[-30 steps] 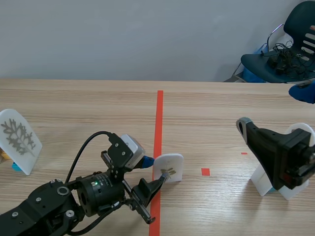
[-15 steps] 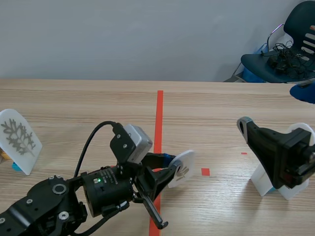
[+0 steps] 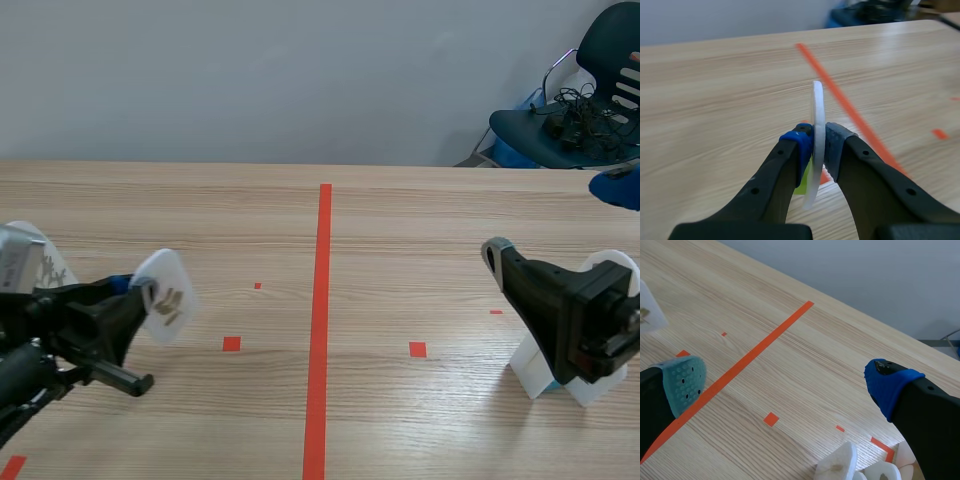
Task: Do the leaf sorting experiment
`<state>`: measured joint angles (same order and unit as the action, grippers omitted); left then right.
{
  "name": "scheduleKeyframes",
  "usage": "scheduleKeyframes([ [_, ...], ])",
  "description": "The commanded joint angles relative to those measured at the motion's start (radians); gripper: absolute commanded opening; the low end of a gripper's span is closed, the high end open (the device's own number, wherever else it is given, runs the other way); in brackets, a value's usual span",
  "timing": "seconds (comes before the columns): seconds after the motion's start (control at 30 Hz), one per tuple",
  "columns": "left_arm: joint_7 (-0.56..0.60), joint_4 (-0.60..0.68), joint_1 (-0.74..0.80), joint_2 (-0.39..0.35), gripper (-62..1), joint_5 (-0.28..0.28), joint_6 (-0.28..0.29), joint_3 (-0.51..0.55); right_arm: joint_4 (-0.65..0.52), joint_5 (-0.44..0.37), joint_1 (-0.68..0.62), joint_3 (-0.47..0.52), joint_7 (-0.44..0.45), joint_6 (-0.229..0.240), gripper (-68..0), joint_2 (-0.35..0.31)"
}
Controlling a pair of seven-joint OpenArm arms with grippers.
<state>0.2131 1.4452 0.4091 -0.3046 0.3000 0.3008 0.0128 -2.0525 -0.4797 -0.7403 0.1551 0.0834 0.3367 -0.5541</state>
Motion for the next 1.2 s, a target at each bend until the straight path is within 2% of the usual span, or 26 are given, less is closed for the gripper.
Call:
scheduleKeyframes([
  [0.0, 0.016, -0.023, -0.005, 0.005, -57.5, 0.023, -0.032, 0.022, 0.0, -0.007, 0.014, 0.003, 0.011, -0.004, 0.4, 0.0],
  [0.07, 0.014, -0.056, -0.008, 0.005, -57.5, 0.061, -0.078, 0.071, 0.0, -0.007, 0.014, 0.003, 0.011, -0.004, 0.4, 0.0],
  [0.13, 0.014, -0.098, -0.019, 0.005, -57.5, 0.095, -0.098, 0.107, 0.0, -0.007, 0.014, 0.003, 0.011, -0.004, 0.4, 0.0],
  [0.27, 0.014, -0.201, -0.056, 0.005, -57.5, 0.128, -0.1, 0.135, 0.0, -0.007, 0.014, 0.003, 0.011, -0.004, 0.4, 0.0],
  [0.4, 0.015, -0.269, -0.077, 0.005, -56.9, 0.13, -0.096, 0.135, 0.0, -0.007, 0.014, 0.003, 0.011, -0.004, 0.4, 0.0],
  [0.5, 0.015, -0.272, -0.077, 0.005, -47.3, 0.13, -0.095, 0.135, 0.0, -0.007, 0.014, 0.003, 0.011, -0.004, 0.4, 0.0],
  [0.63, 0.014, -0.254, -0.074, 0.003, -25.6, 0.13, -0.092, 0.135, 0.0, -0.007, 0.014, 0.003, 0.011, -0.004, 0.4, 0.0],
  [0.7, 0.01, -0.219, -0.058, -0.002, -18.4, 0.13, -0.076, 0.137, 0.0, -0.007, 0.014, 0.003, 0.011, -0.004, 0.4, 0.0],
  [0.77, -0.006, -0.156, -0.031, -0.011, -15.6, 0.131, -0.041, 0.153, 0.0, -0.007, 0.014, 0.003, 0.011, -0.004, 0.4, 0.0],
  [0.87, -0.058, -0.015, 0.024, -0.019, -15.6, 0.14, 0.03, 0.21, 0.0, -0.007, 0.015, 0.003, 0.012, -0.004, 0.4, 0.0],
  [0.93, -0.102, 0.098, 0.066, -0.025, -15.6, 0.178, 0.092, 0.259, 0.0, -0.007, 0.015, 0.003, 0.012, -0.004, 0.4, 0.0],
  [0.97, -0.125, 0.157, 0.088, -0.028, -14.3, 0.209, 0.131, 0.286, 0.0, -0.007, 0.015, 0.003, 0.012, -0.004, 0.4, 0.0],
  [1.03, -0.152, 0.268, 0.13, -0.029, -6.4, 0.26, 0.23, 0.338, 0.0, -0.007, 0.015, 0.003, 0.012, -0.004, 0.4, 0.0],
  [1.07, -0.162, 0.318, 0.146, -0.029, -1.1, 0.273, 0.278, 0.36, 0.0, -0.007, 0.015, 0.003, 0.012, -0.004, 0.4, 0.0],
  [1.1, -0.162, 0.365, 0.161, -0.029, 1.4, 0.274, 0.323, 0.376, 0.0, -0.007, 0.015, 0.003, 0.012, -0.004, 0.4, 0.0],
  [1.17, -0.173, 0.444, 0.182, -0.029, 1.4, 0.273, 0.395, 0.395, 0.0, -0.007, 0.015, 0.003, 0.012, -0.014, 0.4, 0.0],
])
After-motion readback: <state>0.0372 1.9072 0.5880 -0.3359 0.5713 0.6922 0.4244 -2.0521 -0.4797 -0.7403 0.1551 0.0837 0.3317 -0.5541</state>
